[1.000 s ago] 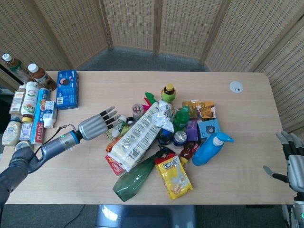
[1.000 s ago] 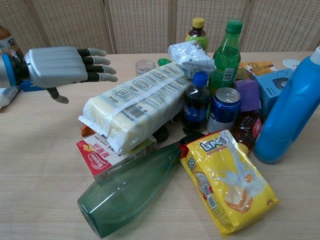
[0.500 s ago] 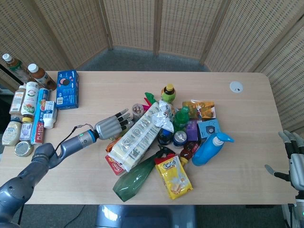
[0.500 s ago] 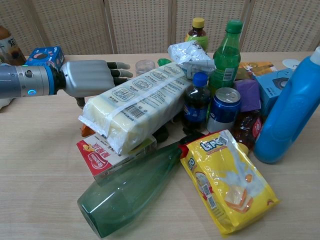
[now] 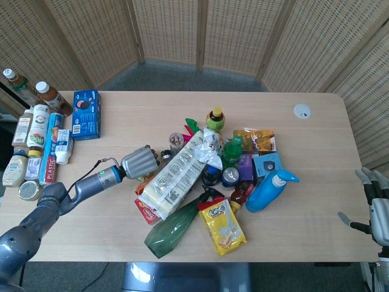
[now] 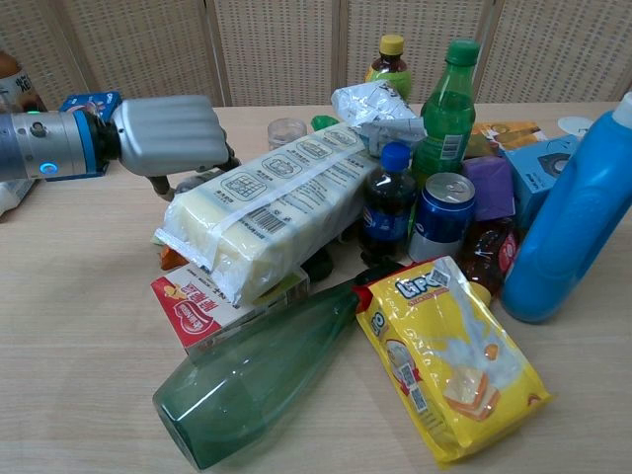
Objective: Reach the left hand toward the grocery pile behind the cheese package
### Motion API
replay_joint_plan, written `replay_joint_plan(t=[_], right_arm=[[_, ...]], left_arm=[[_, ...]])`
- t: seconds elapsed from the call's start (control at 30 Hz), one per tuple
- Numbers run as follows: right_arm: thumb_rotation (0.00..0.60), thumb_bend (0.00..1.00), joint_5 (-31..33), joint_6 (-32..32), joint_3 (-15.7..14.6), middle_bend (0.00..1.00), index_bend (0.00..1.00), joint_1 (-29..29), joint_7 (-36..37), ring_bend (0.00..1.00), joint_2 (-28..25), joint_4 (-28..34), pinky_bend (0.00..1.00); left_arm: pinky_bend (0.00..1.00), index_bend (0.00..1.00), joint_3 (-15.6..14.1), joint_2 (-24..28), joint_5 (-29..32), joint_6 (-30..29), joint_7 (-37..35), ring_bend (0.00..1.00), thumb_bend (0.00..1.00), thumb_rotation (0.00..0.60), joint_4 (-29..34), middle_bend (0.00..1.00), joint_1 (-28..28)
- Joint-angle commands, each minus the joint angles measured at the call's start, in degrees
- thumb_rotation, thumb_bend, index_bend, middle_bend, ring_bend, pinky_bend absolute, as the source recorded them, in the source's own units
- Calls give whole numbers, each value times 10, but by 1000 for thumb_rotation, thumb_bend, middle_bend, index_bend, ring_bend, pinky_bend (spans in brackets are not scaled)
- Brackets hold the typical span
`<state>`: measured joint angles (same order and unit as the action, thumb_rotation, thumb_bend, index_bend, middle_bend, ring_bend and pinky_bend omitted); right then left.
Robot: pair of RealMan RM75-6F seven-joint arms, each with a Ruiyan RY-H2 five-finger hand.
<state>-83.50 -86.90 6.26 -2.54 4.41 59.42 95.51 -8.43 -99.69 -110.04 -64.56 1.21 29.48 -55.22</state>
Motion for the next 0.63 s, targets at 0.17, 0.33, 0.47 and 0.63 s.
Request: replay_joint_plan(t=[0.17,0.33,0.47,0.63], right_arm=[[600,0,-15,-12,-4,0,0,5,7,0,-6,8,0],[600,0,-34,-25,-9,0,0,9,17,0,-13,14,0],[600,0,-48,-37,-12,0,0,14,25,0,-17,18,0],[600,0,-63,-55,-15,0,0,20,33,0,-23,25,0]], left_arm=[[756,791,17,131,13,-65,60,641,2,600,154,631,-1],[755,790,35,241,28,-77,122,640,2,600,298,628,4],[756,790,47,317,37,-81,165,638,2,600,395,627,12],[754,790,60,390,42,-87,198,637,1,600,479,623,24]])
